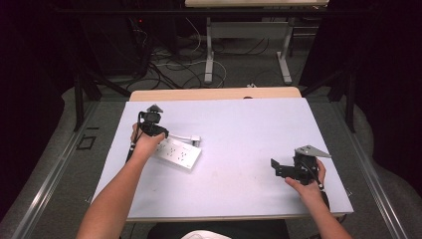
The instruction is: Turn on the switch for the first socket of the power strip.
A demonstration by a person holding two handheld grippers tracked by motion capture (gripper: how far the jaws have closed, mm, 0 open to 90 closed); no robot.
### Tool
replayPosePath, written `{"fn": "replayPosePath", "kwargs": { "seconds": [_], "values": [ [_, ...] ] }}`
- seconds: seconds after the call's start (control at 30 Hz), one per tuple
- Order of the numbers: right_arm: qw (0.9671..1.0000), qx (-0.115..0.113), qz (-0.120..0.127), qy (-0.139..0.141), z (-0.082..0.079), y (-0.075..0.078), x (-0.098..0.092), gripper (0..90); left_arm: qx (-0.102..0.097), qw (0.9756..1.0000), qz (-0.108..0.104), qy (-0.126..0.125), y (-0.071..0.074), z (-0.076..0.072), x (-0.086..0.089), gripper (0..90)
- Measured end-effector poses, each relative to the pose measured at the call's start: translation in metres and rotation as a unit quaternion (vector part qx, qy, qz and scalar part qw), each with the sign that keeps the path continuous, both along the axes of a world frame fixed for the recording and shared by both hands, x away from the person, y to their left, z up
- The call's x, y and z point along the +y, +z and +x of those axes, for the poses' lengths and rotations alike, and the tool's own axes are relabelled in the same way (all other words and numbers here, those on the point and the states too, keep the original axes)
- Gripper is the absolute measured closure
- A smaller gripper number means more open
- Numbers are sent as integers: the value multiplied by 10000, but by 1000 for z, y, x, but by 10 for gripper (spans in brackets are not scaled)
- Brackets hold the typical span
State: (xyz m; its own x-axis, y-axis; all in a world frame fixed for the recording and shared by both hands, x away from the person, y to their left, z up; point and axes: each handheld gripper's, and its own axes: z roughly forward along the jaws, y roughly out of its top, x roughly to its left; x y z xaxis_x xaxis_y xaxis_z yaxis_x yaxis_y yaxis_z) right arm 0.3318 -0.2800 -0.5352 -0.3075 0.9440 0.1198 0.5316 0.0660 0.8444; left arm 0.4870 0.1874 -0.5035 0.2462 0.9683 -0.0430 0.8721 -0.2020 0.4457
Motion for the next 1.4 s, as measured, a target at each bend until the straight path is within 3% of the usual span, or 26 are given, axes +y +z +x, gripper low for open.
{"fn": "replayPosePath", "kwargs": {
  "seconds": [0.2,0.47,0.53,0.63,0.9,1.4],
  "values": [
    [10000,-9,-11,9,0,0,0,16,-90,9999,-33,-37,0,-2,-1,485],
    [10000,-3,-16,7,0,0,0,16,-209,9994,219,-176,2,-5,-2,391],
    [10000,-1,-13,2,0,-1,0,16,-230,9994,197,-191,3,-6,-2,383],
    [10000,9,-7,-4,0,-1,0,17,-324,9984,250,-388,4,-7,-1,376],
    [10000,-9,-20,-27,1,-1,1,17,-491,9968,284,-568,7,-12,-1,334],
    [10000,7,-17,-30,0,-1,1,17,-522,9970,-114,-554,18,-23,-1,140]
  ]
}}
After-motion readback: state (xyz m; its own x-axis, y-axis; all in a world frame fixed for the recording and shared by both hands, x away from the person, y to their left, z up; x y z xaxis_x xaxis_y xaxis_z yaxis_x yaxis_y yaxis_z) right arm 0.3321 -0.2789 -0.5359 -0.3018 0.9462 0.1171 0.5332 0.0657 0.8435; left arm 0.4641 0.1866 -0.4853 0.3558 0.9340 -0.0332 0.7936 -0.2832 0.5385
